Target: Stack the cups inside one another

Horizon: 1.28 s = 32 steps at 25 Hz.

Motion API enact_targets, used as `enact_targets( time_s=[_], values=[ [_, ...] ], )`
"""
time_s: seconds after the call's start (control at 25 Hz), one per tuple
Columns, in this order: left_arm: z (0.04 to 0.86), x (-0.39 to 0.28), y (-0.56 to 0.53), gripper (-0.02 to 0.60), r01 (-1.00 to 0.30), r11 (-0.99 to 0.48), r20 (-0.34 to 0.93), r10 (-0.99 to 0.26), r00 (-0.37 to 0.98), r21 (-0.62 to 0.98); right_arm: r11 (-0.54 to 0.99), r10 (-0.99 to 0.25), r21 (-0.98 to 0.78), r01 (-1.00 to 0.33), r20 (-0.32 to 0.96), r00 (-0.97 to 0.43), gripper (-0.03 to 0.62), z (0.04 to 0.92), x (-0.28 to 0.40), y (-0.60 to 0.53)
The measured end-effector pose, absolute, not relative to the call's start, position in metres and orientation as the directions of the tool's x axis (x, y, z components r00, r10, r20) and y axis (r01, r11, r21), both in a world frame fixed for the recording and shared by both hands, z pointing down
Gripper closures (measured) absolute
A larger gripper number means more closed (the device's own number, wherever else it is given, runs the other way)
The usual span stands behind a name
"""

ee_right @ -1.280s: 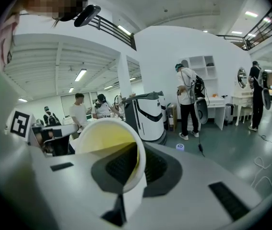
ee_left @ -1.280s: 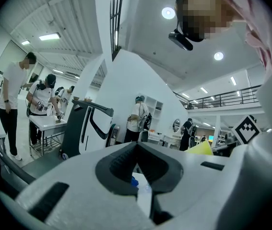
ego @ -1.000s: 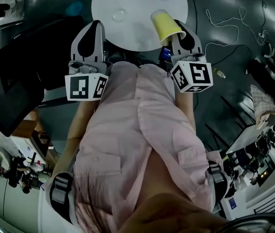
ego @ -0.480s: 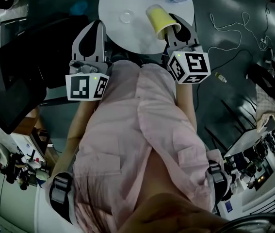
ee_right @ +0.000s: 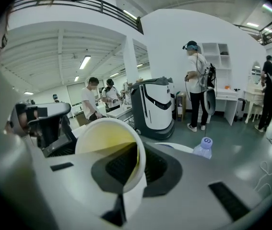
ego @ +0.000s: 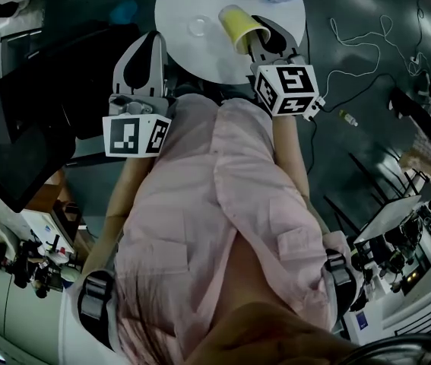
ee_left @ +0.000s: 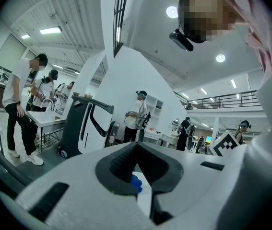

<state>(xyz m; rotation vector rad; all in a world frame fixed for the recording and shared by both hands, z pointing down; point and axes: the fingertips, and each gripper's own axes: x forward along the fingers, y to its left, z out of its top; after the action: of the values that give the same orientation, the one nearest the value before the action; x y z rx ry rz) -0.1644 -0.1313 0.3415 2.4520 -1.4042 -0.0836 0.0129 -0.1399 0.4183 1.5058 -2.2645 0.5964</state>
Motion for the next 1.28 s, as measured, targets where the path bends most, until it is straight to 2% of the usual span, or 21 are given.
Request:
enact_targets(
  time_s=[0.44,1.28],
  values=[
    [0.343,-0.171,-0.134,0.566,-0.833,-0.466,0.108,-0.851,0.514,0.297,0.407,-0.702,-0.153,-0.901,0.579,-0.415,0.556,0.455,-0.017,-0.146],
    [0.342,-0.169,-0.143,0.566,-0.82,-0.485,0.106,-0.838,0.535,0.303,0.428,-0.623,-0.136,-0.894,0.672,-0.401,0.556,0.498,-0.029,-0.154]
  ],
)
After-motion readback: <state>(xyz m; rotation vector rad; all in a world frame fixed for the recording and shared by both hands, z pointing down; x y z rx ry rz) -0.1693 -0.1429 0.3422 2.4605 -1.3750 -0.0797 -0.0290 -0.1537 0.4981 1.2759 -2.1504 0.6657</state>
